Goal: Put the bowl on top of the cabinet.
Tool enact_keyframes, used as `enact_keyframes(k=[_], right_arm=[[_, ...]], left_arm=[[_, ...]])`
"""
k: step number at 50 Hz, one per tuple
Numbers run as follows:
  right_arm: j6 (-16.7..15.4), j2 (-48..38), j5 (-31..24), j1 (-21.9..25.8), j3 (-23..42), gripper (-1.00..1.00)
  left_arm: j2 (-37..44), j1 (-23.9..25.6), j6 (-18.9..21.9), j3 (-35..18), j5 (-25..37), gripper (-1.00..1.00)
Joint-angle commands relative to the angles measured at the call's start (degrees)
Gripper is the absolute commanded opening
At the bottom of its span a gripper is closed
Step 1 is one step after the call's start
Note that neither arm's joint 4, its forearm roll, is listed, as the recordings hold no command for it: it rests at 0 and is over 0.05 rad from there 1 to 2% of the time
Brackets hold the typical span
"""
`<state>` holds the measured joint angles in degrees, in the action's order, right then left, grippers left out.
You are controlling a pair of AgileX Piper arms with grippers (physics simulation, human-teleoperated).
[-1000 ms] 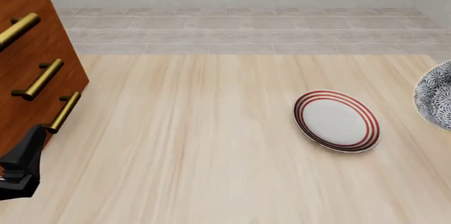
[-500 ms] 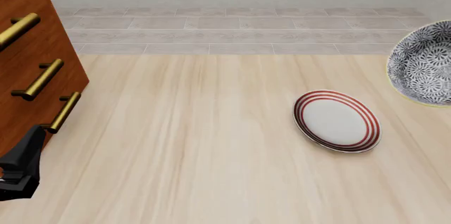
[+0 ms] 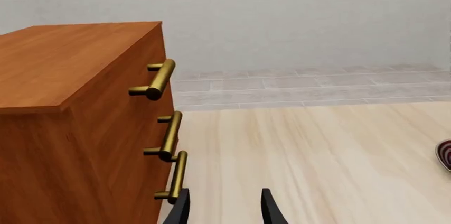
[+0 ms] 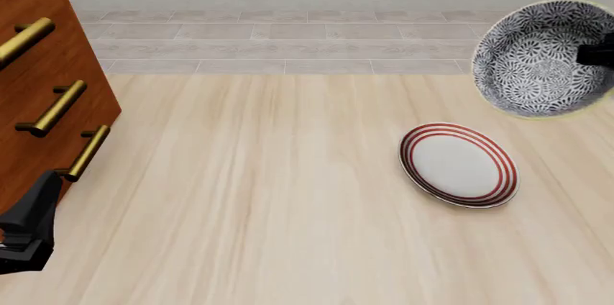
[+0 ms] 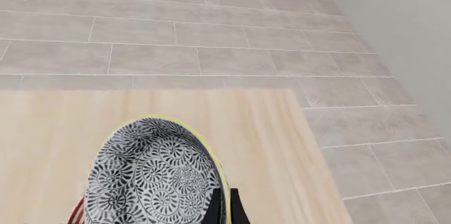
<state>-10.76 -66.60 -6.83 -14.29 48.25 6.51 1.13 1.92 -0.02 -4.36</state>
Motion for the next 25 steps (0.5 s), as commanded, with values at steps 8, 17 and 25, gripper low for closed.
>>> enact_keyframes(k=[8,17,25], right_arm=[[-0.55,-2.42,0.24,8.21,3.46,-1.0],[-1.03,-3.69,0.44,12.3,4.82,-1.0],[-0.77,-5.05,0.55,15.77,6.56,-1.0]], left_arm=[[0.52,-0.01,-0.27,-0.01,-0.77,1.0],[-0.48,-0.01,-0.46,-0.02,0.02,1.0],[-1.6,-0.01,-0.68,-0.03,0.92,1.0]])
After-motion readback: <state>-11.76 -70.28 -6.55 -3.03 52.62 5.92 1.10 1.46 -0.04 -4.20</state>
